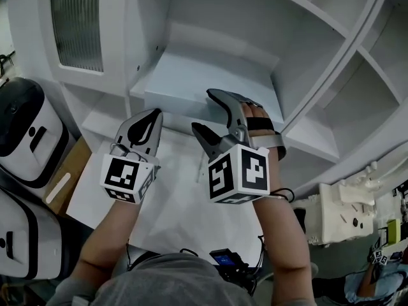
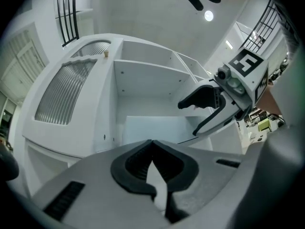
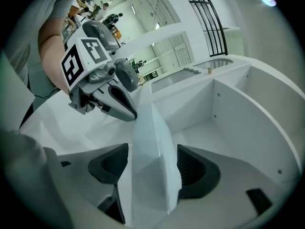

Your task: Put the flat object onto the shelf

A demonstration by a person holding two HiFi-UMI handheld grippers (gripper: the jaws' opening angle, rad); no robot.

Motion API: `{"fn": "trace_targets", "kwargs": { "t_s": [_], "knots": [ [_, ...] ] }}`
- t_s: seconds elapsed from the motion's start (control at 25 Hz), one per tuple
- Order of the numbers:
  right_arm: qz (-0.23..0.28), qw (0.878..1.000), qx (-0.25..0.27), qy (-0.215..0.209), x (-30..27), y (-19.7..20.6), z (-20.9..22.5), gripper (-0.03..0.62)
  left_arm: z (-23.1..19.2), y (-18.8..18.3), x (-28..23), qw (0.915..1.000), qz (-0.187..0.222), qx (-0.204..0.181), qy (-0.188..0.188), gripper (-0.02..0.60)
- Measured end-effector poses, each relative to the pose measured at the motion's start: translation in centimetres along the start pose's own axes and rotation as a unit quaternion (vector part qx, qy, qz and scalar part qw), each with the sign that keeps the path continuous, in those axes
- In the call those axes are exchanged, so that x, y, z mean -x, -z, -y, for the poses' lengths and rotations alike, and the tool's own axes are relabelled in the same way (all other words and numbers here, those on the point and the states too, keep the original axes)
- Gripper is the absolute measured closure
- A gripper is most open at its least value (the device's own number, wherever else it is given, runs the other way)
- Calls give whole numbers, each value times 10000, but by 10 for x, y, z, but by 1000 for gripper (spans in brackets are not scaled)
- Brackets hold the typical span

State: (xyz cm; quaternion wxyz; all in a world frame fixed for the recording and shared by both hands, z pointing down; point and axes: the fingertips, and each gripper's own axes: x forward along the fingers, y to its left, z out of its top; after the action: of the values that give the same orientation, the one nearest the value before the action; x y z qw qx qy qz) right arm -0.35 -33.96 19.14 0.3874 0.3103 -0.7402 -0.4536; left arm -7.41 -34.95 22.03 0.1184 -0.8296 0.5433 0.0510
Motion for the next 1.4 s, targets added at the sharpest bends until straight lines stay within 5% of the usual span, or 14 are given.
{"fn": "trace_targets", "kwargs": {
  "t_s": [0.48, 0.6, 0.76, 1.4],
  "knots": [
    [-45, 9982, -602, -27, 14, 20, -8, 293, -3, 8, -21, 9998, -149, -126, -94, 574],
    [60, 9969, -749, 220, 20, 23, -3, 504, 0, 8, -17, 9997, -167, -146, -90, 574],
    [213, 9922, -1198, 272, 27, 28, -3, 547, 2, 8, -8, 9997, -180, -141, -88, 574],
    [1370, 9283, -3455, 111, 83, 49, 5, 563, 24, 6, 21, 9997, -241, -83, 62, 574]
  ]
}}
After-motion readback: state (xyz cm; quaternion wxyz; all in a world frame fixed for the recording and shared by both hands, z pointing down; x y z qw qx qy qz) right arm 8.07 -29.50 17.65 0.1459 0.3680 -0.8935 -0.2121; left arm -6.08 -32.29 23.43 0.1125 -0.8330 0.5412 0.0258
